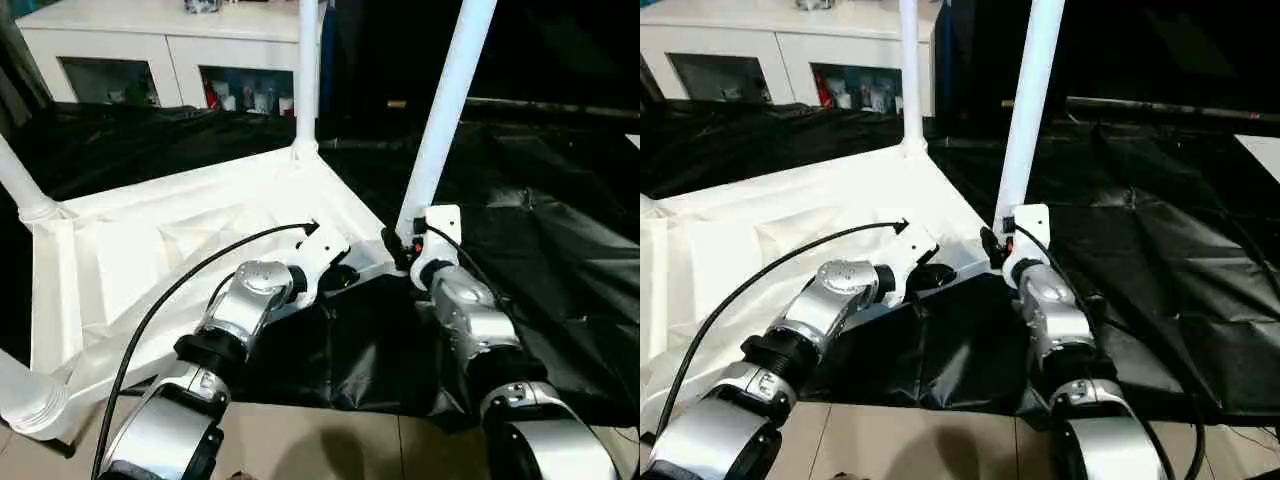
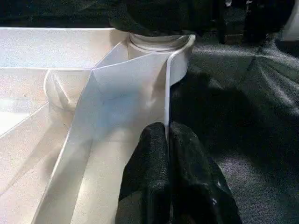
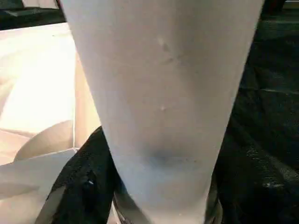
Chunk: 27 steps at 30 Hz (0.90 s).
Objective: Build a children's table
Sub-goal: Rotate leg to tighten
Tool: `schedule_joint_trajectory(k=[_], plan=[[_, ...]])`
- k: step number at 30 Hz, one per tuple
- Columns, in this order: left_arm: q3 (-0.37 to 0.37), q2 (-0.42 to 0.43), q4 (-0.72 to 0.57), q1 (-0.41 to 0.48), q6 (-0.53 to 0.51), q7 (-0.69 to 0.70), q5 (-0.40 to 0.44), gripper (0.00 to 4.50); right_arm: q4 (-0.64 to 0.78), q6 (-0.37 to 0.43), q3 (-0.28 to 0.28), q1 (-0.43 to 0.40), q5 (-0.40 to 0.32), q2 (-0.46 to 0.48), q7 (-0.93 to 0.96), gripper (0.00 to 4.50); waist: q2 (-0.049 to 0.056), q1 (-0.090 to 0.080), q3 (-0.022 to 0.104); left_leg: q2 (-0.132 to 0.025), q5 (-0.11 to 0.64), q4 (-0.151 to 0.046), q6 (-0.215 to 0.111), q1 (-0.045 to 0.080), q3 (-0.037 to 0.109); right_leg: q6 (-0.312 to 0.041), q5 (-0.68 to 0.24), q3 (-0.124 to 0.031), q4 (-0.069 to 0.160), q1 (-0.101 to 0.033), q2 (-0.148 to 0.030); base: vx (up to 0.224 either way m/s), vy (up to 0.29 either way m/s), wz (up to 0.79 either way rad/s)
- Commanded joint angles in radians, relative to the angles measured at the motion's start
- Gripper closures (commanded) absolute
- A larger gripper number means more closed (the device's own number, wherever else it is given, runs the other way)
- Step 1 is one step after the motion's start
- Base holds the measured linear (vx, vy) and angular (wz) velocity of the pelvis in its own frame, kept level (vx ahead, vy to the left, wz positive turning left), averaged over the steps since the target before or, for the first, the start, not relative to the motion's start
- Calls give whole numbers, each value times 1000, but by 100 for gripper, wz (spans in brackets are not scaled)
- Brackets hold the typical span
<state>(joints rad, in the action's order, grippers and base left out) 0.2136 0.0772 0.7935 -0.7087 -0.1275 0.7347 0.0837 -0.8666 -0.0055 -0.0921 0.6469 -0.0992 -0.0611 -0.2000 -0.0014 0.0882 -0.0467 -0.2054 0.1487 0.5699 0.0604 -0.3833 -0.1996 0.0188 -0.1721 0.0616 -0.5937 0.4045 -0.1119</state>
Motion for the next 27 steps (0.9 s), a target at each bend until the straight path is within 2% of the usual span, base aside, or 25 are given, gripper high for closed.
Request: schedule_joint_trajectory(k=[1, 4, 5, 8, 11, 12, 13, 17, 20, 24, 25, 27], plan=[[1, -29, -2, -6, 45, 3, -25, 450, -25, 10, 45, -12, 18, 43, -66, 170, -15, -2, 61, -17, 373, -73, 4, 21, 14, -145, -386, -27, 88, -29, -33, 0, 0, 0], [-4, -16, 3, -1, 60, 17, -29, 450, -13, -4, 47, -14, 5, 37, -110, 133, -14, -2, 62, -17, 349, -71, -7, 18, 12, -152, -353, -28, 85, -30, -32, 0, 0, 0], [-7, -3, 1, 4, 68, 35, -33, 450, -4, -11, 56, -14, 2, 20, -146, 117, -18, -2, 62, -17, 342, -71, -10, 17, 11, -155, -345, -28, 84, -32, -32, 0, 0, 0], [-9, 21, -10, 17, 76, 76, -41, 450, 15, -8, 79, -14, 0, -15, -241, 99, -15, 0, 61, -17, 333, -70, -19, 15, 11, -164, -338, -27, 82, -34, -32, 0, 0, 0], [-9, 73, -42, 47, 95, 176, -62, 450, 73, -7, 156, -39, 22, -115, -466, 99, -18, 2, 62, -19, 309, -68, -33, 12, 11, -170, -304, -26, 80, -41, -31, 0, 0, 0], [-9, 91, -55, 58, 103, 214, -72, 450, 100, 6, 171, -49, 15, -150, -548, 99, -19, 2, 62, -19, 304, -67, -41, 10, 10, -175, -292, -27, 77, -42, -31, 0, 0, 0], [-9, 103, -68, 66, 105, 242, -81, 450, 122, 11, 179, -58, 6, -175, -604, 99, -17, 4, 64, -20, 296, -66, -46, 13, 9, -182, -280, -27, 75, -42, -31, 0, 0, 0], [-12, 145, -111, 90, 93, 335, -117, 450, 160, 19, 190, -64, -6, -252, -758, 99, -16, 8, 67, -24, 243, -60, -62, 11, 6, -227, -196, -24, 60, -45, -28, 0, 0, 0], [-11, 167, -132, 104, 85, 372, -126, 450, 174, 30, 195, -59, -24, -286, -825, 99, -15, 9, 67, -25, 231, -58, -75, 13, 5, -249, -159, -25, 55, -44, -27, 0, 0, 0], [-13, 176, -138, 110, 82, 384, -129, 450, 176, 35, 188, -51, -42, -297, -873, 99, -19, 11, 65, -26, 250, -58, -67, 15, 4, -251, -195, -26, 58, -42, -29, 0, 0, 0], [-13, 176, -140, 112, 81, 384, -130, 450, 178, 32, 185, -53, -44, -295, -881, 116, -21, 11, 65, -25, 255, -59, -64, 15, 3, -245, -211, -26, 60, -42, -29, 0, 0, 0], [-13, 177, -145, 116, 79, 385, -130, 450, 180, 29, 185, -57, -44, -292, -894, 116, -21, 12, 64, -26, 258, -60, -59, 16, 4, -239, -228, -27, 61, -41, -31, 0, 0, 0]])
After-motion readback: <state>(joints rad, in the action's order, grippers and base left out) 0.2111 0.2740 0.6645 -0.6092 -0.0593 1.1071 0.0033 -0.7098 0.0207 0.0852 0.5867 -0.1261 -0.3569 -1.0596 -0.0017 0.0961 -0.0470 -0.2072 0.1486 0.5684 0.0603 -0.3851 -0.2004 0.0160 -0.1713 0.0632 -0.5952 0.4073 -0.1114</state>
